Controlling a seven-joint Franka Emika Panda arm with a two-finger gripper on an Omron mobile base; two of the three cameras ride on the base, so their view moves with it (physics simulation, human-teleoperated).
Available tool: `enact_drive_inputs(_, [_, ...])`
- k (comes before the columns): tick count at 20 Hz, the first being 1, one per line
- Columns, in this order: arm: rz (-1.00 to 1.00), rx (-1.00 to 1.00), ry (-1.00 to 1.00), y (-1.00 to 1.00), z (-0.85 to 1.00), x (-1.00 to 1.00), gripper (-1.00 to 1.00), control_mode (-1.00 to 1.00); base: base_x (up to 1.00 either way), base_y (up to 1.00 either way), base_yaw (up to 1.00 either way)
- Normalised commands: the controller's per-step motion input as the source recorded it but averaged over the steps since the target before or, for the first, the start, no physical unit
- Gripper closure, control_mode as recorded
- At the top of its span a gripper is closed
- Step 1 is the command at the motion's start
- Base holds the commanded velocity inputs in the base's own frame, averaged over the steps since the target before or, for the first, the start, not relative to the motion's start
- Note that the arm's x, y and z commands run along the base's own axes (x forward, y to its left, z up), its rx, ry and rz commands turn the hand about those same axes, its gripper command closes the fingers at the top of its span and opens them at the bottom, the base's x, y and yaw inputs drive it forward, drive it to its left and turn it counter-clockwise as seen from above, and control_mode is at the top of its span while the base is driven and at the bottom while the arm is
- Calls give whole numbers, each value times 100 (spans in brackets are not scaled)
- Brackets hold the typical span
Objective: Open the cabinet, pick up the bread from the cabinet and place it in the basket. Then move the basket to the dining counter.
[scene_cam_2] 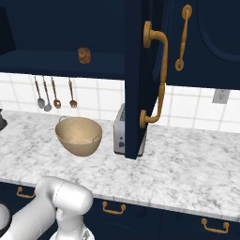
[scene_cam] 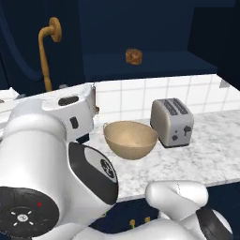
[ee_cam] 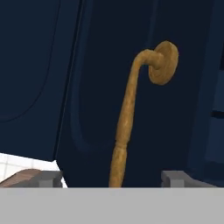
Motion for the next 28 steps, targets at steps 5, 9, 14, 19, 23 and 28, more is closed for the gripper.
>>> enact_drive_inputs(5, [7,4,0,-94,0,-96,-100,-100,0,0,0])
enact_drive_inputs(9, [12,11,0,-100,0,-66,-100,-100,0,0,0])
enact_drive_inputs(14, [15,15,1,-100,1,-9,-100,-100,0,0,0])
enact_drive_inputs(19, [20,18,4,-100,0,19,-100,-100,0,0,0])
enact_drive_inputs(23, [41,20,0,-84,0,67,-100,-100,0,0,0])
enact_drive_inputs(28, [44,9,-3,-21,0,78,-100,-100,0,0,0])
